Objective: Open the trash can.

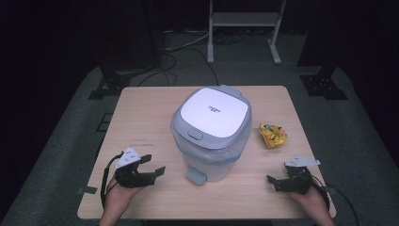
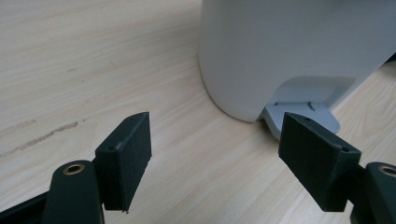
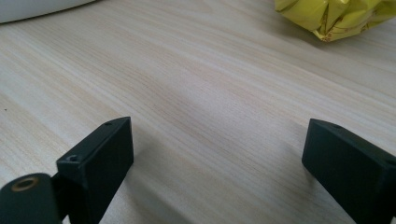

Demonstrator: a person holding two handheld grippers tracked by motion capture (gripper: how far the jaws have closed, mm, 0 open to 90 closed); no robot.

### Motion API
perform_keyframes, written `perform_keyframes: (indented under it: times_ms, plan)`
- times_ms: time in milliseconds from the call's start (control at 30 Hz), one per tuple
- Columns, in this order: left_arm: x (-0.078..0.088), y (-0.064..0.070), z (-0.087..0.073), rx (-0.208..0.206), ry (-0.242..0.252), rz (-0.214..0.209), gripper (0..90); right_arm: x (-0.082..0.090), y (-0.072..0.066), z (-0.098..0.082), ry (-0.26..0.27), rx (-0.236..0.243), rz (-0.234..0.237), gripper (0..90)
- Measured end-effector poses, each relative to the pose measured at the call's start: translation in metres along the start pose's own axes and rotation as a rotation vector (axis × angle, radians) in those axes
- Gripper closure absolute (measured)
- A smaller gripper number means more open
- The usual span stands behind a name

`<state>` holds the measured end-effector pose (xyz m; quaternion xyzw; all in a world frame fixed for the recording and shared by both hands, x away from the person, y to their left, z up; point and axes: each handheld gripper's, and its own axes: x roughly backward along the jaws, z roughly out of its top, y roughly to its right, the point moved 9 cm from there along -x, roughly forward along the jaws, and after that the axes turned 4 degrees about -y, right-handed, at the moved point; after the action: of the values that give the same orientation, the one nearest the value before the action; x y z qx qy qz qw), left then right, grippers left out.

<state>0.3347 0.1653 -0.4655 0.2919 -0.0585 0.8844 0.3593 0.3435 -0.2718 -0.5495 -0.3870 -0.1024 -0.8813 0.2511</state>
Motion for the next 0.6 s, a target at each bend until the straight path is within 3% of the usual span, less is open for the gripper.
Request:
perform_keyframes:
  times_ms: [233, 600]
  plan:
    - [0.011, 0.009, 0.016, 0.01, 0.037, -0.041, 42.9, 0.0, 0.0, 0.0, -0.001, 0.002, -0.001, 7.8]
    - [0.028, 0.021, 0.042, 0.003, 0.058, -0.051, 57.6, 0.0, 0.0, 0.0, -0.001, 0.002, 0.0, 7.8]
